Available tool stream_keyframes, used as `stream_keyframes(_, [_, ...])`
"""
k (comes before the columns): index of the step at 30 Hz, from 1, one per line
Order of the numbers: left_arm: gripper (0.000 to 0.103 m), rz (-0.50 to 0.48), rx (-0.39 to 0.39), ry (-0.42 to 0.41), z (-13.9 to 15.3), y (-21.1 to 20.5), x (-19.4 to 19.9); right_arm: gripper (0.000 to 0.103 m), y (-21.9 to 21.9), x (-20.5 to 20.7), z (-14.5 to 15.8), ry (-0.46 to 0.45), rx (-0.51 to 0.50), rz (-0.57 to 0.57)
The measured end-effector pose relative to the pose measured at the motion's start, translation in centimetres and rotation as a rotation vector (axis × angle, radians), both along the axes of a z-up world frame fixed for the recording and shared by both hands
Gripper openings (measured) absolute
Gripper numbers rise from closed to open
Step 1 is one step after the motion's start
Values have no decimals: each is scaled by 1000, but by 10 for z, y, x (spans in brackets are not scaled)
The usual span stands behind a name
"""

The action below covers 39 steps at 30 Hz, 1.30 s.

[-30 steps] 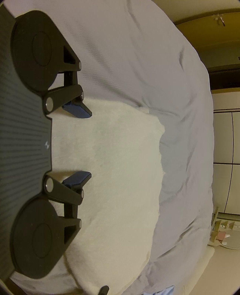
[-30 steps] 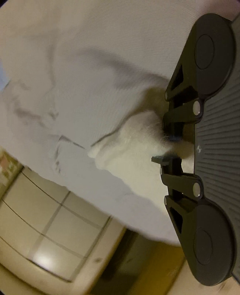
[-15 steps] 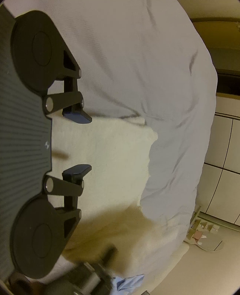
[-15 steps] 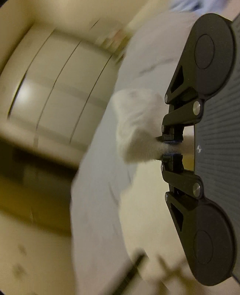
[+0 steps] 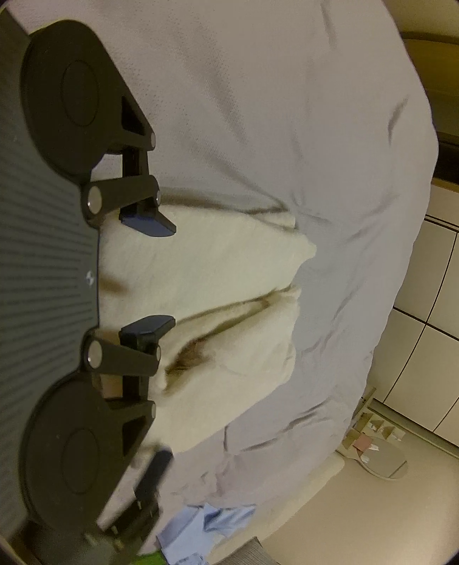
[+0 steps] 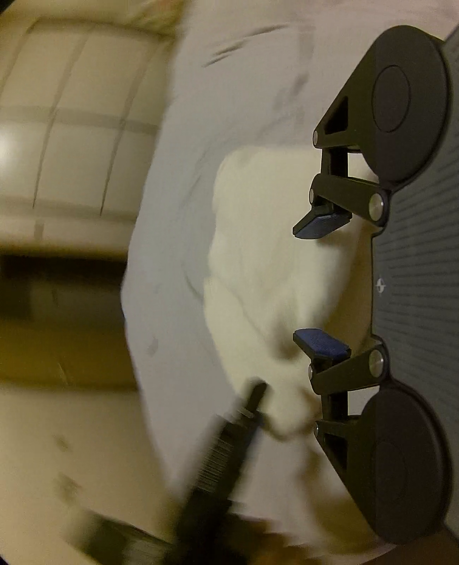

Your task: Fold clothes

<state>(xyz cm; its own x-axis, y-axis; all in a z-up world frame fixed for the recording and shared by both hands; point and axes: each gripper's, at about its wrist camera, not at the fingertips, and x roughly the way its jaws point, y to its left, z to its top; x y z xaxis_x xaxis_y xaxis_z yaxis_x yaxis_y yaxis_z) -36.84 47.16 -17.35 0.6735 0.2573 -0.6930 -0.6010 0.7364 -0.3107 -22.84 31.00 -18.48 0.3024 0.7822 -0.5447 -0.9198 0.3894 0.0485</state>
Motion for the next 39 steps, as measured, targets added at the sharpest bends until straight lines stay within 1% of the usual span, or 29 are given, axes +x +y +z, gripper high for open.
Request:
stream_keyframes(1, [44,2,24,19,0,-5,3,57,-1,9,7,58,11,-55])
stream_keyframes(3, [44,-2,90,76,-4,-17,10,51,-4,25,12,162,26,-140])
stream_keyframes(4, [44,-7,120,102,-6,-23,12,50,-5,32,12,202,26,-171])
stream_keyframes(5, [44,-12,150,128,-8,-29,15,48,-4,36,11,220,17,-195])
stream_keyframes(8, [44,-38,189,149,-7,-42,21,48,-1,35,9,199,-28,-230])
stream_keyframes(12, [44,-46,186,143,-4,-47,17,48,-2,29,5,194,-39,-241])
stream_keyframes(18, [44,-27,170,146,1,-51,13,48,-26,22,12,202,-31,-235])
stream_keyframes(23, [45,-22,148,143,2,-52,13,48,-32,21,14,207,-27,-230])
stream_keyframes(32, [48,-30,160,150,5,-47,14,48,-34,28,12,216,-32,-238])
stream_keyframes(39, [48,-31,153,142,7,-43,16,49,-30,36,5,222,-45,-249])
